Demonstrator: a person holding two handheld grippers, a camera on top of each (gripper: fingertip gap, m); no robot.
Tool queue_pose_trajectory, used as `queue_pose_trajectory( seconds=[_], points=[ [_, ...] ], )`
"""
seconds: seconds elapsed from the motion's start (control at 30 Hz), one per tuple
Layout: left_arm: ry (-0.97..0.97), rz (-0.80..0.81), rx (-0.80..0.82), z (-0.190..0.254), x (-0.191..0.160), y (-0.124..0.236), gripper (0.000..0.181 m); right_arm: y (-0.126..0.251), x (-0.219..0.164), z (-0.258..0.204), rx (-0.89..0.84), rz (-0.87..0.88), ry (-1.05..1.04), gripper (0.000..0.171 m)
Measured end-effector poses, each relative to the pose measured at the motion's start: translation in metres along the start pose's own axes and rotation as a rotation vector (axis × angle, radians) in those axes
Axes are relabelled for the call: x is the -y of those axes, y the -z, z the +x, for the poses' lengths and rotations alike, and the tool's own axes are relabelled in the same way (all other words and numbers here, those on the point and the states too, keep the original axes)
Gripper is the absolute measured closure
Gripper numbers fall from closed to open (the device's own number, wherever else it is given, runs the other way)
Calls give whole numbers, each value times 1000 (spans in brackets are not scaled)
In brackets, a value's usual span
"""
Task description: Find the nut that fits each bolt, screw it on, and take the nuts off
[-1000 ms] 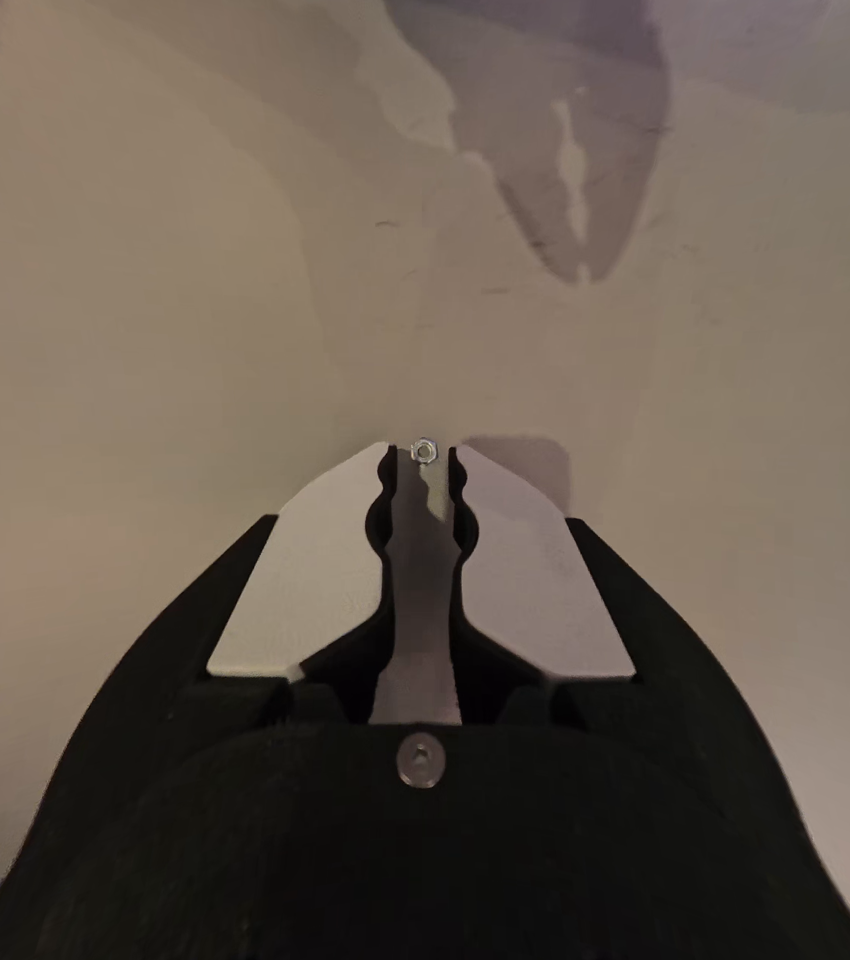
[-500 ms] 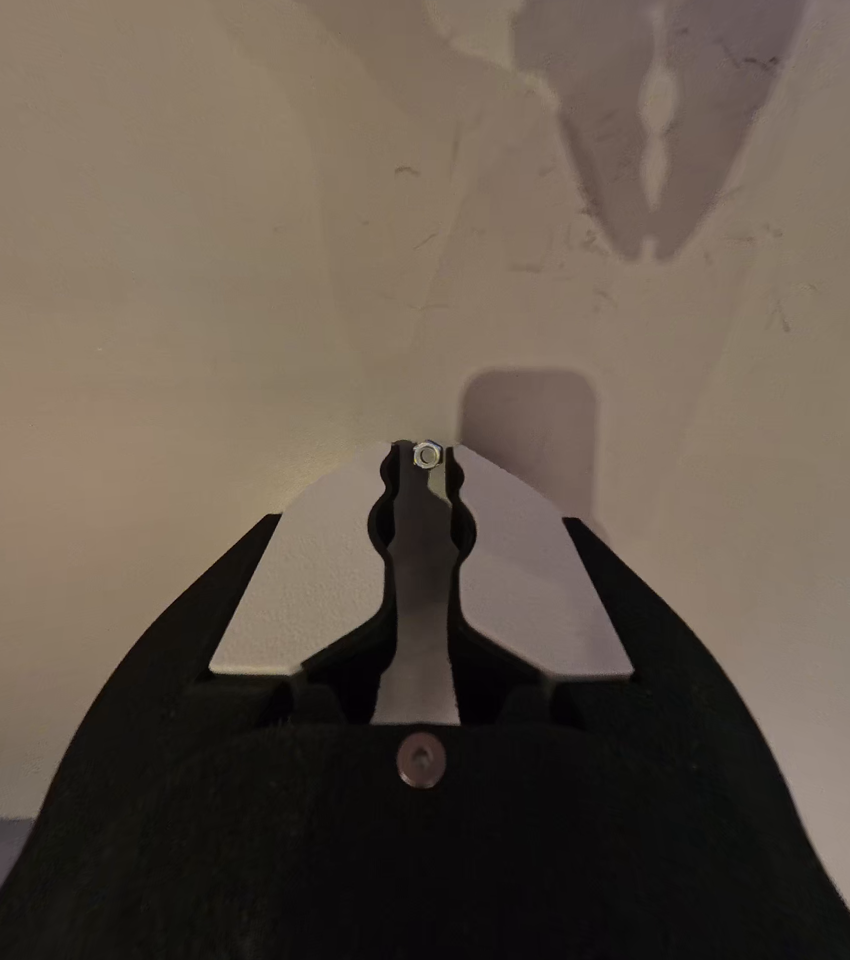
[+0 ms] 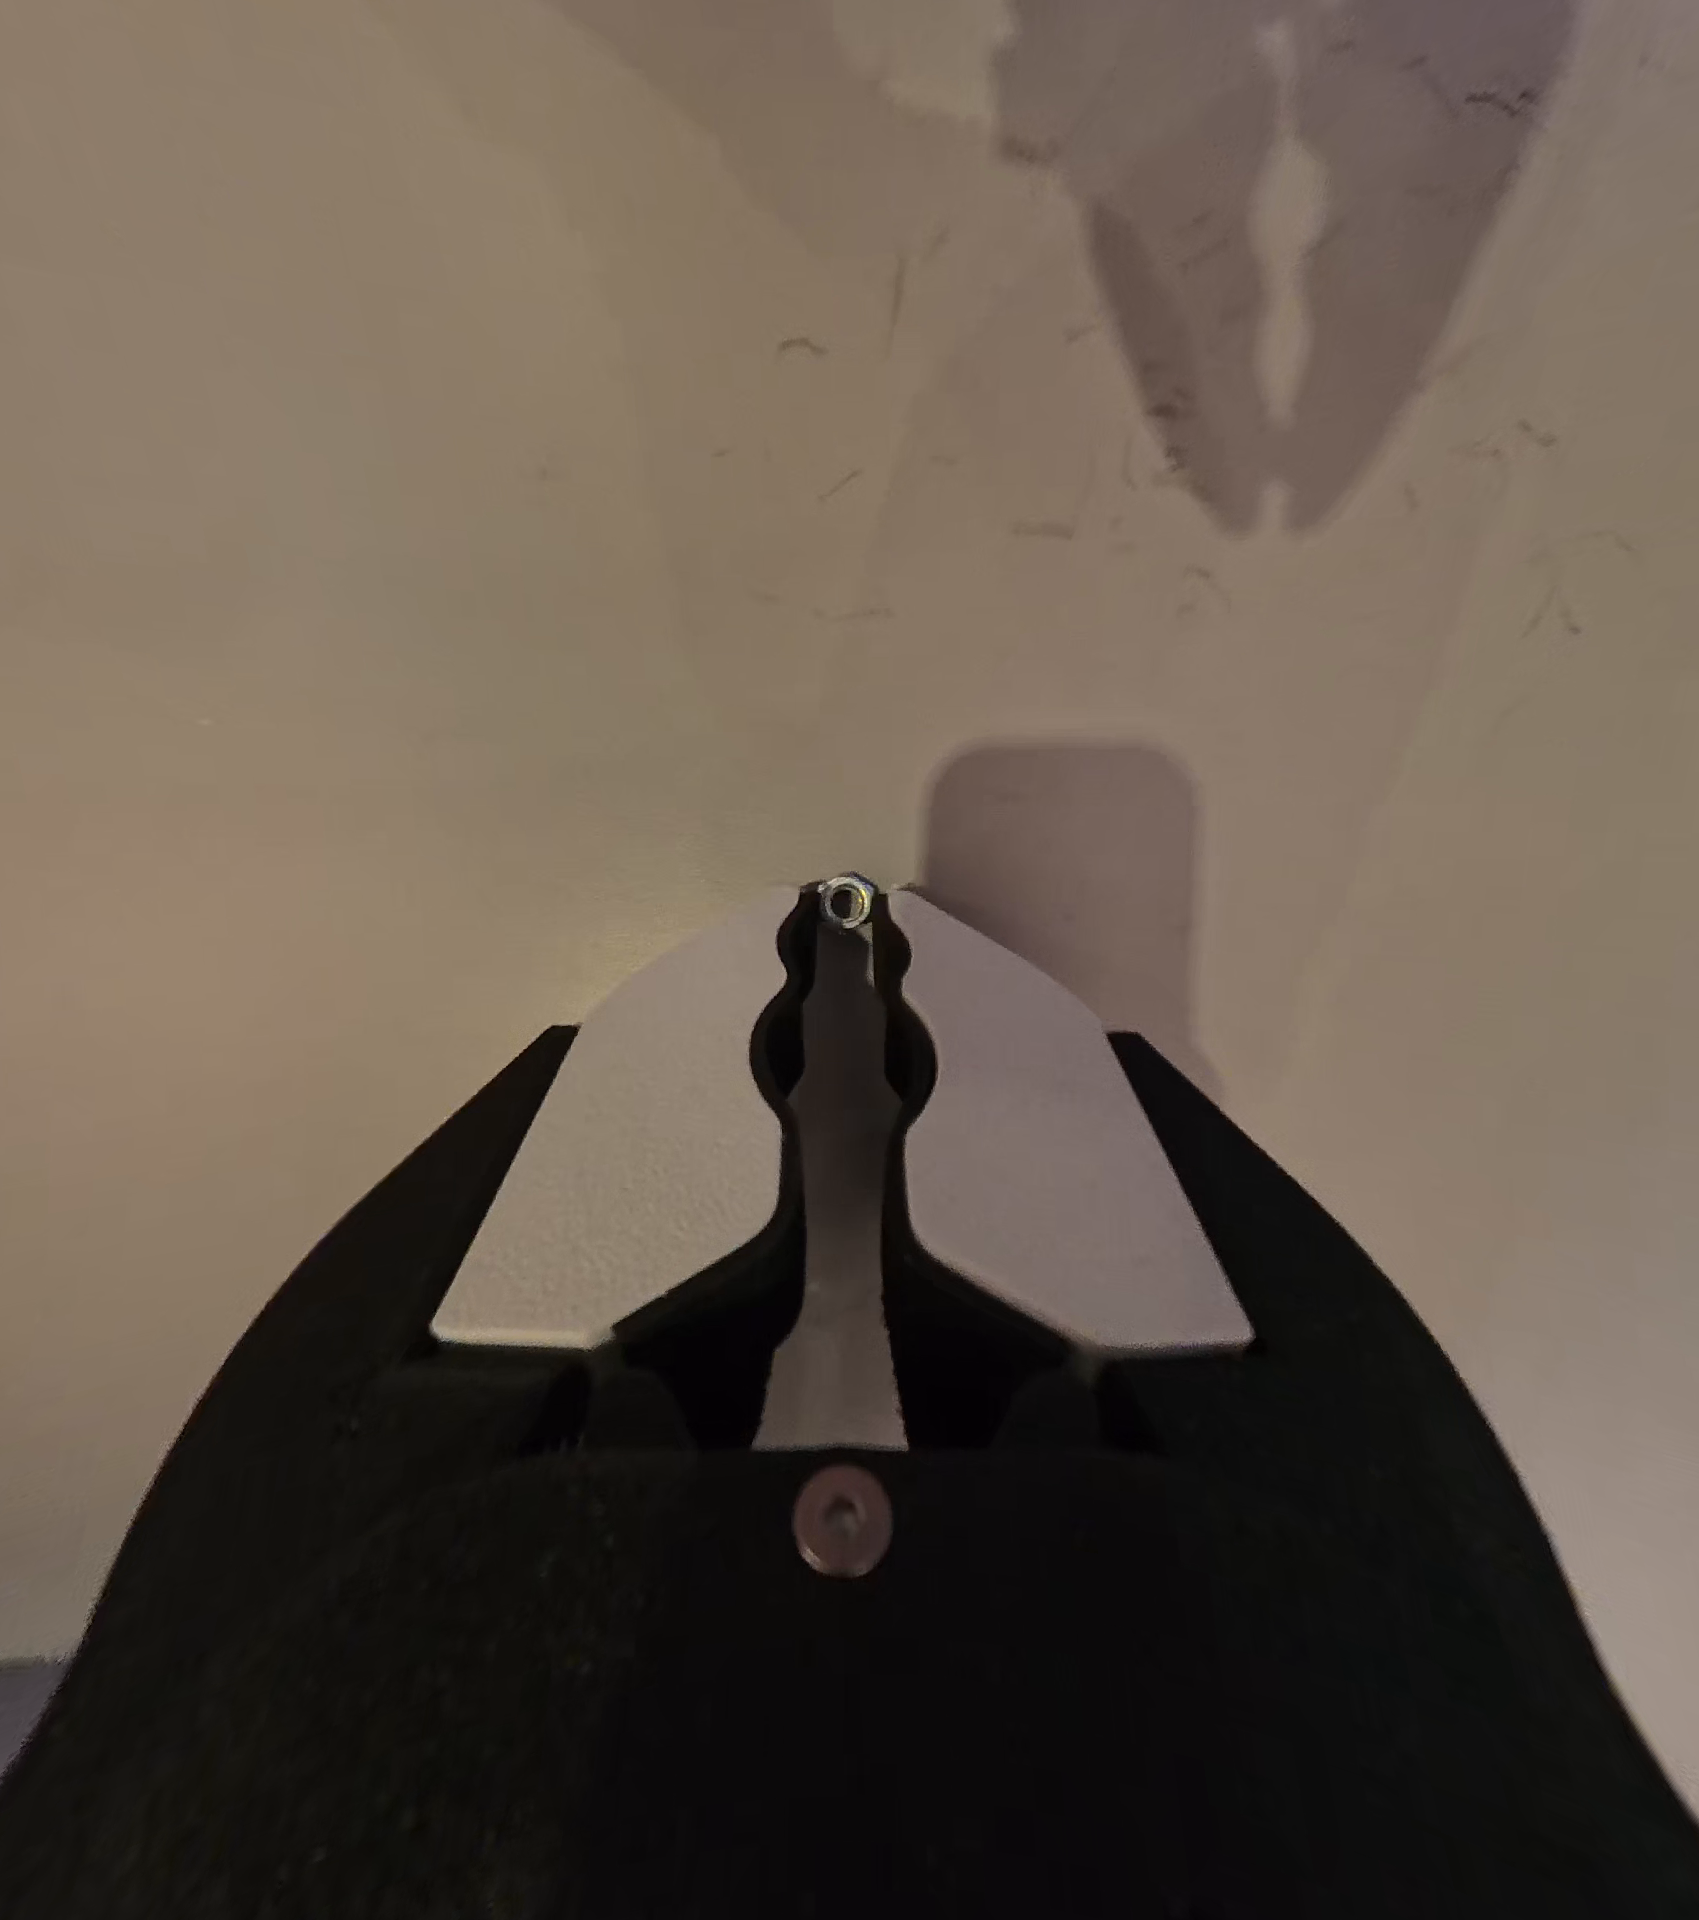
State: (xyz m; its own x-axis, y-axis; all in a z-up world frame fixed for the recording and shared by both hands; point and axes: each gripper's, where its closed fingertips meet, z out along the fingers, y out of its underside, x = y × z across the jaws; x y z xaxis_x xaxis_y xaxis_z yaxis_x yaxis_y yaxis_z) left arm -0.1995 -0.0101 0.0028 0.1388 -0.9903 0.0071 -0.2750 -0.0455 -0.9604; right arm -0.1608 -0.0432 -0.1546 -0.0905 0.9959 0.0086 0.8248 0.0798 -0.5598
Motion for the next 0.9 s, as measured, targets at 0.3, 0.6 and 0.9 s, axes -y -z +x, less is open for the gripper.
queue_pose_trajectory(
  seconds=[0.3,0.6,0.9],
  points=[
    [-15,-157,-67,18,-34,-29,177,117,73,-25,-234,404,-91,162],
    [-204,-164,-119,65,-31,-54,177,147,78,-39,-390,396,-117,161],
    [-264,-158,-134,75,-31,-56,177,143,80,-47,-407,361,-41,161]
  ],
)
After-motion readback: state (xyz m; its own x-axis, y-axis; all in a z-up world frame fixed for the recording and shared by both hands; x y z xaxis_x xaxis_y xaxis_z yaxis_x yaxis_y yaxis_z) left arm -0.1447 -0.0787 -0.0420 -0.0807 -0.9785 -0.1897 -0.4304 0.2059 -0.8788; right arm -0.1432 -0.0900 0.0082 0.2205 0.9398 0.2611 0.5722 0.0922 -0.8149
